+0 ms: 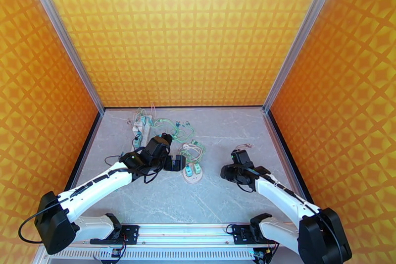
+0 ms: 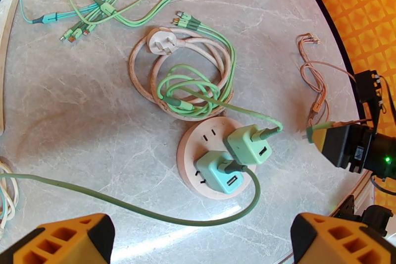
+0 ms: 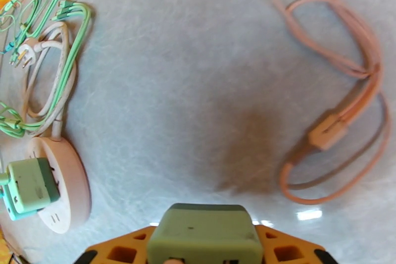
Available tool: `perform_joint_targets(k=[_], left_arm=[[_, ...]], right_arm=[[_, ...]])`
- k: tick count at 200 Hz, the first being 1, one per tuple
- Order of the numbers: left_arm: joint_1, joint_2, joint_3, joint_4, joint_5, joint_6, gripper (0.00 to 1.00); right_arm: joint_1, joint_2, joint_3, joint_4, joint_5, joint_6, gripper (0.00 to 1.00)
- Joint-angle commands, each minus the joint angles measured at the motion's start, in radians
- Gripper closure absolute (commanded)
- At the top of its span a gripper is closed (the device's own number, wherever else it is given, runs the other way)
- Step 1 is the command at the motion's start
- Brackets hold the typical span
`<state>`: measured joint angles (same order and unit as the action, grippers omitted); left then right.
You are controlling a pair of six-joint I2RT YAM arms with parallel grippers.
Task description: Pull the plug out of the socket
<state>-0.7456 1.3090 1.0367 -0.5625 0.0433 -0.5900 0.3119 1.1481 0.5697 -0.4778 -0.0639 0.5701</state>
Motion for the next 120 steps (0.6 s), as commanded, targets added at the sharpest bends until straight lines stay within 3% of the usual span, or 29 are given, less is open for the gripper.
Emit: perform_joint_targets(k=[1,32,97,107,120], left_arm=[[0.006,-0.01,-0.013,-0.004,0.0,0.01,0.01],[0.006,-0.016,-0.023,-0.004,0.001,0.017,0.01],[0.005,-0.02,-0.025,0.006,0.026,0.05,0.04],[0.003,-0.017,-0.028,0.007,0.039,0.048,0.06],[-0.002,-0.013,-0.027,0.008,0.056,0.044,0.08]], right_arm=[[0.003,-0.01,0.005,0.042,-0.02,0.024,0.38],[0.002,-0.016,0.063,-0.062,0.04,-0.026,0.27],[0.003,-0.1,0.234,-0.267,0.129,-0.079,0.19],[0.003,-0.107,0.264,-0.285,0.116,-0.098,0.03],[0.003,-0.112,0.294,-0.301,0.101,-0.11,0.02]])
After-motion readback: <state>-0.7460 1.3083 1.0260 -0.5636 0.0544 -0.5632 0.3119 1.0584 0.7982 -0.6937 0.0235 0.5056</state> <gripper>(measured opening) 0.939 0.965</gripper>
